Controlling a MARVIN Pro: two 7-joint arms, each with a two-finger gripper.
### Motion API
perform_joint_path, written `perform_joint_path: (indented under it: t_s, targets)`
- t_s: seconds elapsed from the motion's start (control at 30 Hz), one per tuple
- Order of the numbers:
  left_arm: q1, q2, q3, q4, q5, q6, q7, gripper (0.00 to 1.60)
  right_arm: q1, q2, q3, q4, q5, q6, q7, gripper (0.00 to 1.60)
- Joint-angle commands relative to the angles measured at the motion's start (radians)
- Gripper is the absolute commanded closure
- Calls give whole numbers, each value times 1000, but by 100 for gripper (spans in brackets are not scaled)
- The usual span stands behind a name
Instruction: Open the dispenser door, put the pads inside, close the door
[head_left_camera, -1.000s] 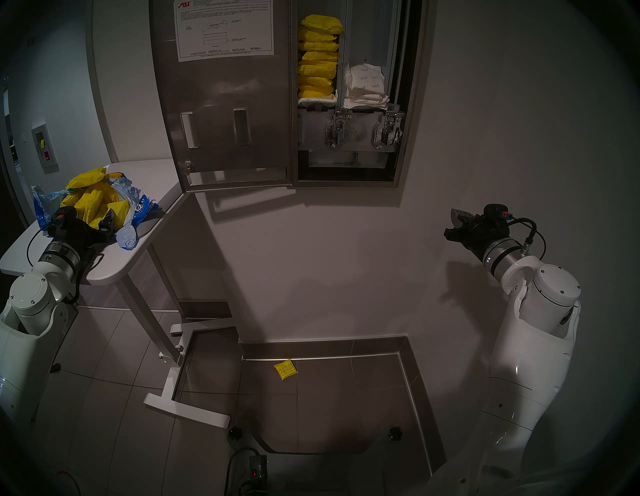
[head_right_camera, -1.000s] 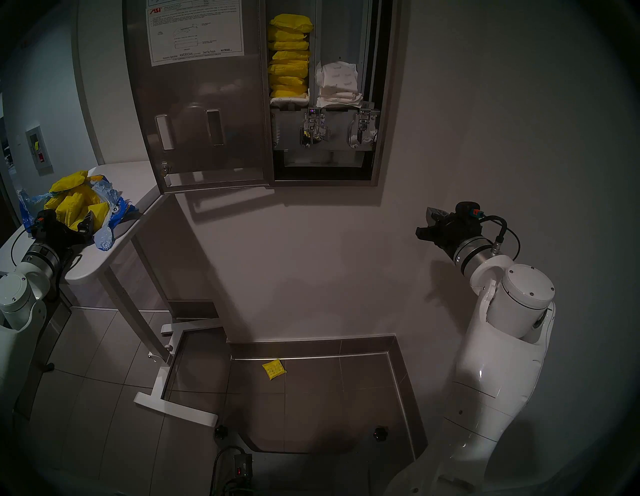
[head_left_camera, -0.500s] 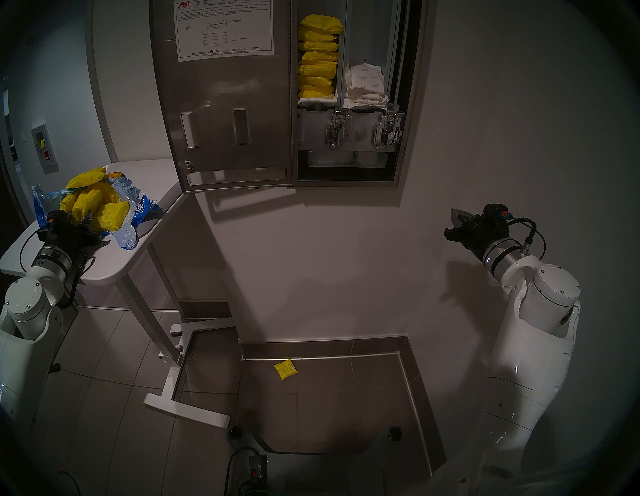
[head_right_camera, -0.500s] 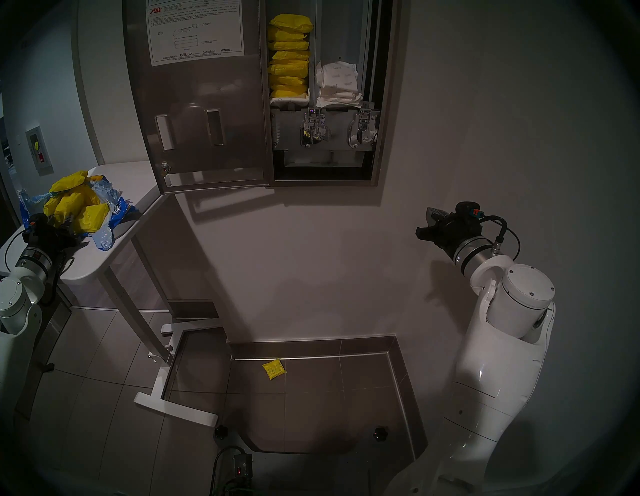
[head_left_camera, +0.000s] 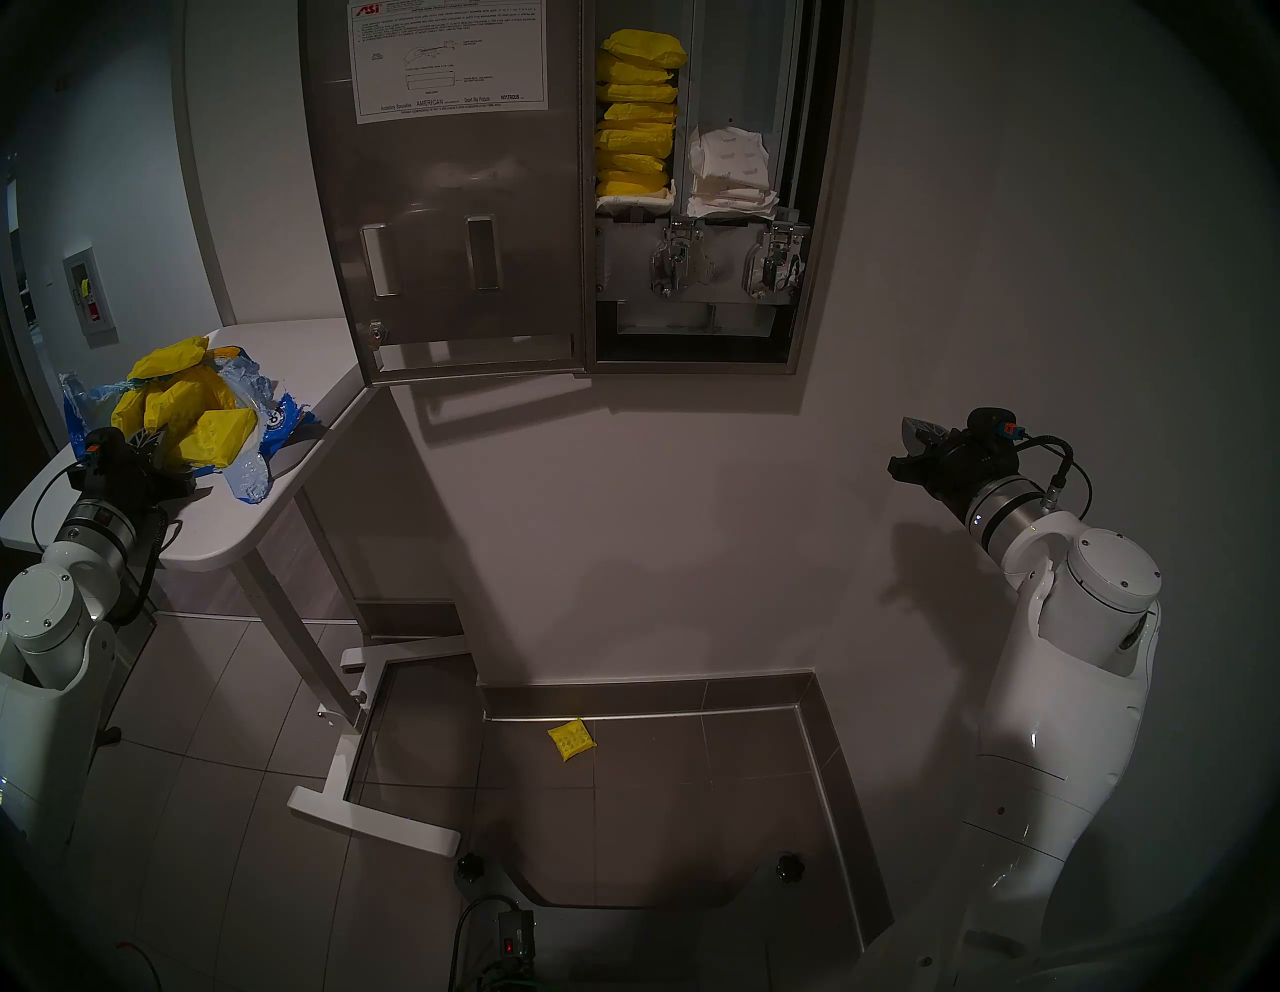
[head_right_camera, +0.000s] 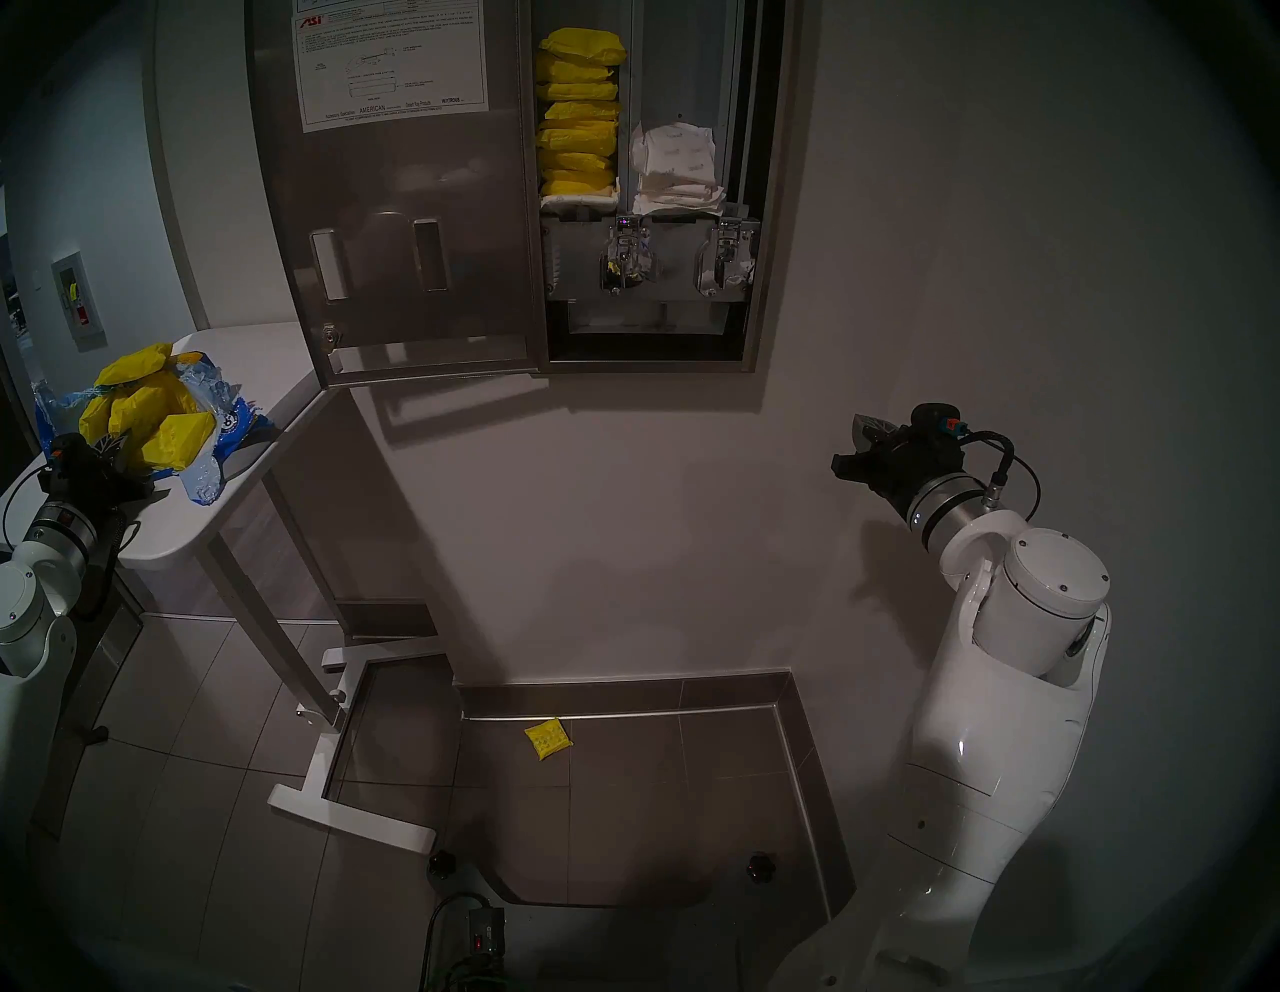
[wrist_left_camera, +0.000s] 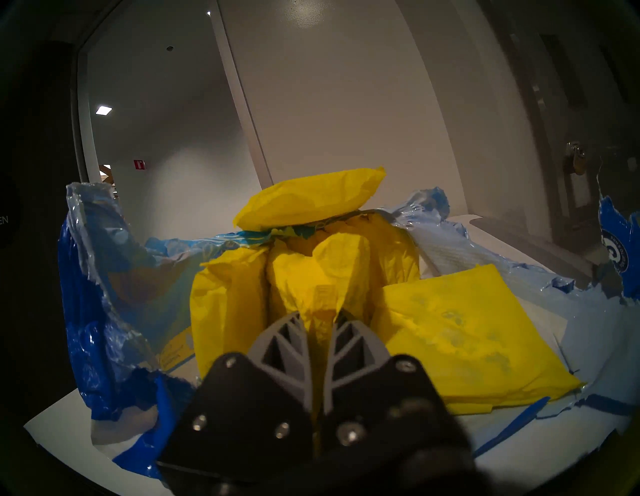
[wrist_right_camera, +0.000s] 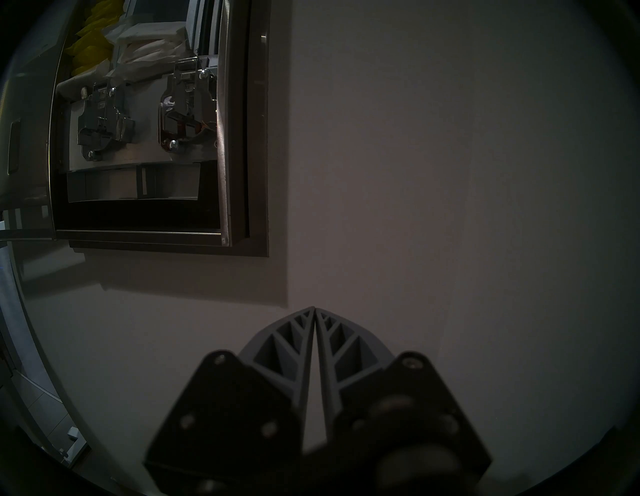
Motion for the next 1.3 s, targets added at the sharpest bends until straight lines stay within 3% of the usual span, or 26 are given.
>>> perform_joint_path:
  t_s: [0.0,0.8,1.17,1.27]
  targets:
    - [-21,-15,-14,-21,5,-34,22,160,20,5,-1,-33,4,-10,-2,118]
    - [10,-169,-169,-333,-6,-213,2,160,21,6,-1,-30,4,-9,-2,118]
    - [4,-241,-199,-471,-53,-351,-62,160,21,7,-2,-28,4,-8,-1,118]
    - [0,-252,-197,-515,-29,-406,-82,160,21,7,-2,-27,4,-8,-1,118]
